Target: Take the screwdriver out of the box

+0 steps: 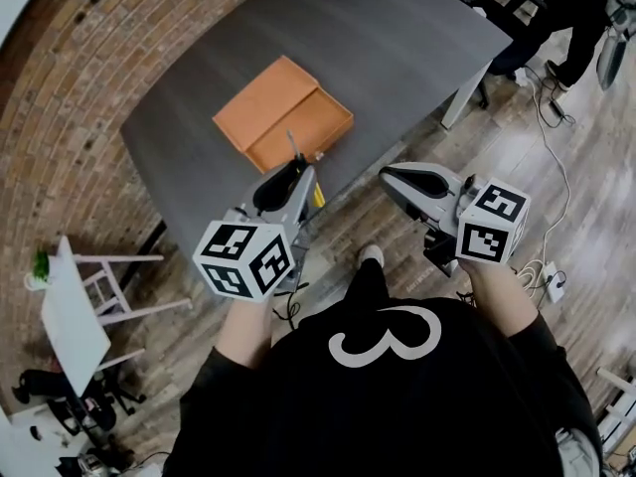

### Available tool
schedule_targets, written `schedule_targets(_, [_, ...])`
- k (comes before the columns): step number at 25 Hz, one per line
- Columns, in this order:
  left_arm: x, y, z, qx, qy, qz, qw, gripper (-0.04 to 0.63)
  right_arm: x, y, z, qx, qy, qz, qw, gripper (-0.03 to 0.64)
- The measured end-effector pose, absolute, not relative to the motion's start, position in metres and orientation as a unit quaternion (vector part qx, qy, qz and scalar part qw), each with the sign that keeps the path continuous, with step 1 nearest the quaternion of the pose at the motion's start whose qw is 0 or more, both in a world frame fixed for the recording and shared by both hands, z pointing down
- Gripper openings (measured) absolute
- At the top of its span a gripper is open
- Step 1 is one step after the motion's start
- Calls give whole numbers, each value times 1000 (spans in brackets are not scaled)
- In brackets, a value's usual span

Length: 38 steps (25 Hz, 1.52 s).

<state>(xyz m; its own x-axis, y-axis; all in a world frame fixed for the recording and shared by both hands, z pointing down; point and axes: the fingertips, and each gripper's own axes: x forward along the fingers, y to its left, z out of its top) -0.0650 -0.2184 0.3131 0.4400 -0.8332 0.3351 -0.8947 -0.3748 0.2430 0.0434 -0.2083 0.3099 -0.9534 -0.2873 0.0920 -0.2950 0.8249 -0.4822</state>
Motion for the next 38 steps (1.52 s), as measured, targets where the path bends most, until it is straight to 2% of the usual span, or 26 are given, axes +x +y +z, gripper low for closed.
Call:
schedule_targets(6, [-42, -163, 300, 838, -502, 36, 213, 101, 52, -168, 300, 154, -963, 221, 7, 2])
schedule_targets(15, [-17, -114, 283, 857, -476, 8, 195, 101, 62, -129, 287, 158, -972, 176, 3, 1])
schedule_targets(38, [-11, -103, 269, 865, -471, -3, 171, 101, 59, -115, 277, 150, -976, 156, 7, 2])
